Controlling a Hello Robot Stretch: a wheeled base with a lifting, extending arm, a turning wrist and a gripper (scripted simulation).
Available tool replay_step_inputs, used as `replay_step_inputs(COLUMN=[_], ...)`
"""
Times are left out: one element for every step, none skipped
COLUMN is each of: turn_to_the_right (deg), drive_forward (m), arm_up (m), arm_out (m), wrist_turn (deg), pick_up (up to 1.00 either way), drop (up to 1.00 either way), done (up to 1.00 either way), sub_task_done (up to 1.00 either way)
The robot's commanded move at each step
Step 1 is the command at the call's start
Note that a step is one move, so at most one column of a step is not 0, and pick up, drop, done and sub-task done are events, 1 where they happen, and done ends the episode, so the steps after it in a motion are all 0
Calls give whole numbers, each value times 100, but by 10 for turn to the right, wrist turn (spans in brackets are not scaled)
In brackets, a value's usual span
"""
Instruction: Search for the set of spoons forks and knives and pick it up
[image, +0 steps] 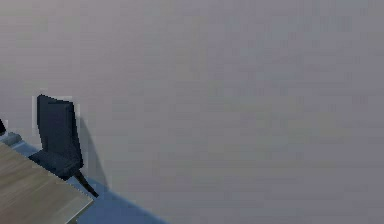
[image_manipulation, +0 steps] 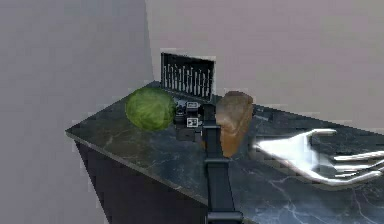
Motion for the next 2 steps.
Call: replay_step_inputs(turn_to_the_right=[0,0], drive_forward=[0,0], arm_up=[0,10], arm_out=[0,0], wrist_turn=[0,0], pick_up=[100,0], drop=[0,0], done=[0,0], sub_task_done=[0,0])
